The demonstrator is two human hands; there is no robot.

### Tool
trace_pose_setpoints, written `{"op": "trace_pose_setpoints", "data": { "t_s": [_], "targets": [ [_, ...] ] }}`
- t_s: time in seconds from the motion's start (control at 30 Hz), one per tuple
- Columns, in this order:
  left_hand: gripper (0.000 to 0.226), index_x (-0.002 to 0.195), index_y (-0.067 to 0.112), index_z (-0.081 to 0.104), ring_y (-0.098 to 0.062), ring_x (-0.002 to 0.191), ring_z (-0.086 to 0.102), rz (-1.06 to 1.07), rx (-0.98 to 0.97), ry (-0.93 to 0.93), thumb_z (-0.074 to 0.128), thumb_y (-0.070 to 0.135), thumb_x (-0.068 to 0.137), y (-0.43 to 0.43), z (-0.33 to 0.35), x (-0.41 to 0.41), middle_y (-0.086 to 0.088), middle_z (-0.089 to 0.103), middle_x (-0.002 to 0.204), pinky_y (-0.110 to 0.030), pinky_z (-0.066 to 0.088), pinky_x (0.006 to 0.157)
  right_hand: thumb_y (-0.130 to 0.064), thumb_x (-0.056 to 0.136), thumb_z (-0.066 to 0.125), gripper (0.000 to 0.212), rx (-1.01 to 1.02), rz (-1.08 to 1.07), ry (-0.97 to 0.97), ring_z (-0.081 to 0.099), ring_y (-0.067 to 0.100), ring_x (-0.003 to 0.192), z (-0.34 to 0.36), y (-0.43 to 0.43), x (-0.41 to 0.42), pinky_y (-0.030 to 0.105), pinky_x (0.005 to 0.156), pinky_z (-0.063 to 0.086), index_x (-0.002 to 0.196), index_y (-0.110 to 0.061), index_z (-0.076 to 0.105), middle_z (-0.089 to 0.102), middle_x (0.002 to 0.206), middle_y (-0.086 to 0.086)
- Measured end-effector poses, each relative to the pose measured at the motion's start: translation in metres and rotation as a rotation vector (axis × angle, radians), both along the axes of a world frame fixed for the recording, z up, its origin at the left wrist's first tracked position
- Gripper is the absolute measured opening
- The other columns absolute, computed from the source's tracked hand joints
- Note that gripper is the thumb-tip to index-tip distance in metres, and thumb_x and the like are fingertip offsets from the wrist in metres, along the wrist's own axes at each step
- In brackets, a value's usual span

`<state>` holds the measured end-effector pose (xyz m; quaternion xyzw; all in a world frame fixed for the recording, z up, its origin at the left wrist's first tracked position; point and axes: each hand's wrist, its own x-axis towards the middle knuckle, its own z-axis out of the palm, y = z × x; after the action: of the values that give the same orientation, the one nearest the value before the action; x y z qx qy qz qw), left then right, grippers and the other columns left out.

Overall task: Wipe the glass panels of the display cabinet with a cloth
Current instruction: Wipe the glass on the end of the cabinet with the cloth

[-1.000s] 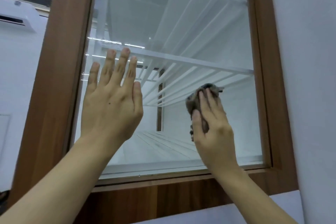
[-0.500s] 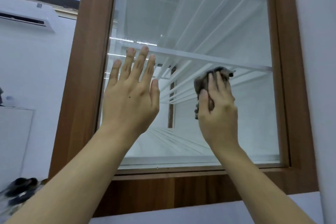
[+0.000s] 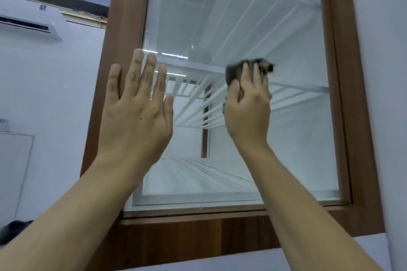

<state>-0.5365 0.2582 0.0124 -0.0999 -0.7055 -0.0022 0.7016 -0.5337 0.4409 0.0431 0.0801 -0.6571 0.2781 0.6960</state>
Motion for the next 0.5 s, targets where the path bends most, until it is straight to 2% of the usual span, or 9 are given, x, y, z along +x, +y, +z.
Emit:
{"op": "trace_pose_setpoints", "data": {
  "t_s": [0.07,0.17,0.23,0.3,0.4,0.5],
  "targets": [
    [0.062,0.161,0.011,0.013,-0.024,0.157,-0.004,-0.005,-0.007,0.005,0.008,0.039,0.106,-0.001,0.0,-0.001,-0.009,0.005,0.169,-0.049,0.002,0.126,-0.023,0.107,0.041,0.048,0.081,0.044,0.033,0.013,0.02,0.154,0.006,-0.024,-0.001,0.043,0.126,0.013,0.153,-0.011,0.037,0.027,0.164,0.006],
    [0.061,0.16,0.01,0.016,-0.024,0.157,-0.002,-0.021,-0.017,0.028,0.012,0.038,0.107,-0.004,0.001,-0.002,-0.01,0.008,0.169,-0.048,0.002,0.127,-0.025,0.107,0.04,0.051,0.277,0.093,-0.021,0.003,0.011,0.155,-0.072,-0.034,0.006,0.043,0.127,0.015,0.156,-0.017,0.031,0.021,0.166,-0.001],
    [0.06,0.16,0.01,0.015,-0.025,0.157,-0.003,-0.028,-0.022,0.035,0.011,0.038,0.107,-0.005,-0.001,-0.003,-0.01,0.007,0.169,-0.049,0.002,0.126,-0.028,0.106,0.04,0.053,0.296,0.096,-0.053,0.001,0.006,0.154,-0.118,-0.021,0.015,0.043,0.126,0.018,0.156,-0.022,0.027,0.019,0.166,-0.006],
    [0.061,0.16,0.01,0.015,-0.025,0.157,-0.003,-0.03,-0.022,0.035,0.011,0.039,0.107,-0.004,-0.001,-0.003,-0.01,0.006,0.169,-0.049,0.002,0.126,-0.031,0.104,0.04,0.052,0.201,0.107,-0.041,0.003,0.006,0.154,-0.101,-0.007,0.01,0.044,0.126,0.019,0.154,-0.021,0.03,0.019,0.164,-0.008],
    [0.061,0.16,0.011,0.014,-0.023,0.157,-0.004,-0.031,-0.017,0.021,0.01,0.04,0.107,-0.004,0.0,-0.002,-0.009,0.006,0.169,-0.048,0.001,0.127,-0.025,0.105,0.041,0.049,0.054,0.053,0.017,0.015,0.019,0.153,-0.024,-0.011,0.0,0.045,0.127,0.015,0.151,-0.011,0.04,0.03,0.162,0.005],
    [0.061,0.16,0.012,0.016,-0.023,0.157,-0.003,-0.027,-0.015,0.021,0.011,0.04,0.106,-0.004,0.0,-0.002,-0.009,0.008,0.169,-0.047,0.001,0.127,-0.023,0.105,0.041,0.049,0.129,0.065,0.045,0.016,0.02,0.153,-0.021,-0.022,-0.004,0.041,0.127,0.012,0.151,-0.008,0.041,0.032,0.162,0.009]
  ]
}}
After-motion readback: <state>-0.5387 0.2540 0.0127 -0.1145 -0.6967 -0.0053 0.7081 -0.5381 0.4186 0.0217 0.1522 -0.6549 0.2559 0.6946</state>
